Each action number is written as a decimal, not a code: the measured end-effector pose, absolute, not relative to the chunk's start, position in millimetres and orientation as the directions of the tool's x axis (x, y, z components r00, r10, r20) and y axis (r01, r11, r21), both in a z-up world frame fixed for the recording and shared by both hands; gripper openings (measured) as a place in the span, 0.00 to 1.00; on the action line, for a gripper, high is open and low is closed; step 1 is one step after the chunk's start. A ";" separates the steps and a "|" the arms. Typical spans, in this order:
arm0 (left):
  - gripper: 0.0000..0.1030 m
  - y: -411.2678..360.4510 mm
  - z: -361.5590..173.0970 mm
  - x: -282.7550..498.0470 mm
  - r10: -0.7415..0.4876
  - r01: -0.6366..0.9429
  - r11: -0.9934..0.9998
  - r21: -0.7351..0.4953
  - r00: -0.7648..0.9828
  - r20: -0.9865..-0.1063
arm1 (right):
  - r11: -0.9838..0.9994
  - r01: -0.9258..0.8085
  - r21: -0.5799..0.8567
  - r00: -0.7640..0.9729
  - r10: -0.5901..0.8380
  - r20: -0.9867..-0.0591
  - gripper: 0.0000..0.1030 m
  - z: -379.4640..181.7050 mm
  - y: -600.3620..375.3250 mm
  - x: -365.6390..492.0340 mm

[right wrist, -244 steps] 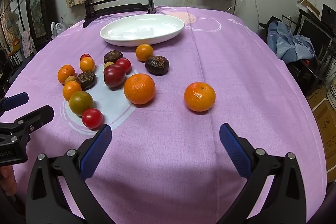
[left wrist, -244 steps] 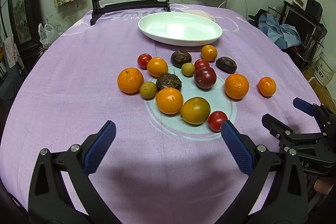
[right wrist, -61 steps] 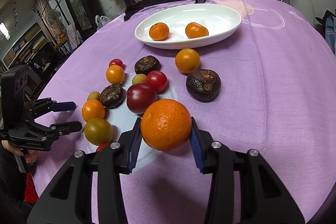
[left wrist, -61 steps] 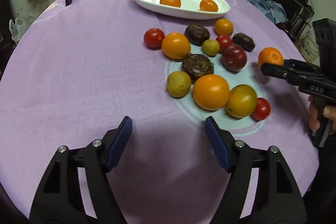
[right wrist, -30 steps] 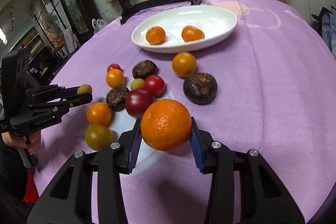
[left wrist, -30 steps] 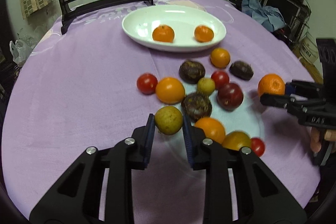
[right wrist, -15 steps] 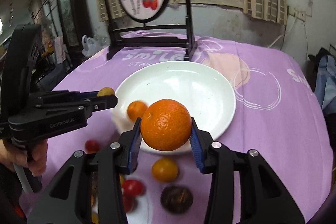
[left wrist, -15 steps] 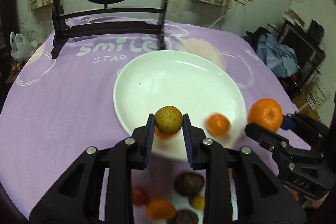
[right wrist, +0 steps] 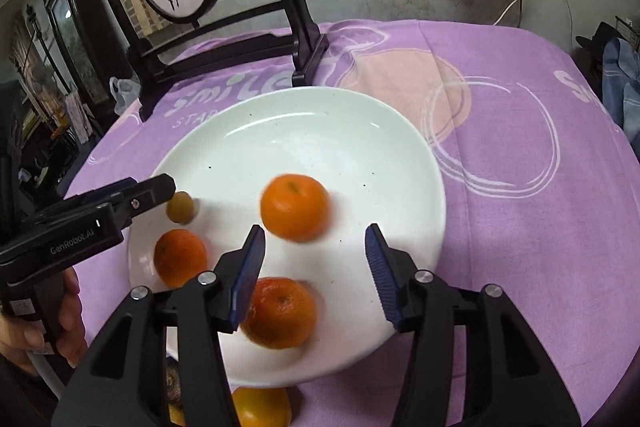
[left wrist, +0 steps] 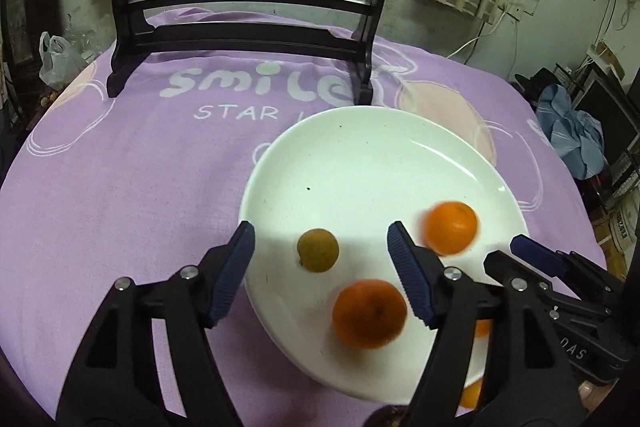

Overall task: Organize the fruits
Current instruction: 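Carry the orange and yellow-green fruit into the white plate, open both grippers, then grasp a red cherry tomato with the right gripper while the left gripper grasps an orange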

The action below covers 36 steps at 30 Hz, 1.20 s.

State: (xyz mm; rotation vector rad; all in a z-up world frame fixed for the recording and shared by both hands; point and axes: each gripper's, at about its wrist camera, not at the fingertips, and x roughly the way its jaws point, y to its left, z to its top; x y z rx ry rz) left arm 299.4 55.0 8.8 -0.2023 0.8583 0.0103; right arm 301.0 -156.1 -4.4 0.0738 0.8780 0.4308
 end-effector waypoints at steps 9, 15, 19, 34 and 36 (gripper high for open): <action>0.89 46.6 29.1 231.0 -0.099 -0.038 0.985 -0.168 0.674 -0.732 | 0.865 -0.459 0.202 0.540 0.453 -0.709 0.62 16.2 -173.2 215.2; 0.91 47.5 27.8 172.8 -0.088 -0.037 0.987 -0.156 0.686 -0.722 | 0.808 -0.574 0.133 0.488 0.468 -0.737 0.62 9.5 -170.0 135.2; 0.91 54.8 19.4 141.2 -0.115 -0.049 0.979 -0.199 0.672 -0.731 | 0.765 -0.631 0.131 0.438 0.490 -0.754 0.62 0.8 -162.9 93.3; 0.91 57.7 0.3 79.8 -0.118 -0.049 0.980 -0.193 0.641 -0.758 | 0.679 -0.734 0.003 0.383 0.417 -0.824 0.42 -39.8 -107.9 47.2; 0.91 54.6 -2.9 80.3 -0.142 -0.037 0.977 -0.212 0.627 -0.766 | 0.668 -0.744 -0.018 0.395 0.418 -0.818 0.35 -40.0 -106.6 45.6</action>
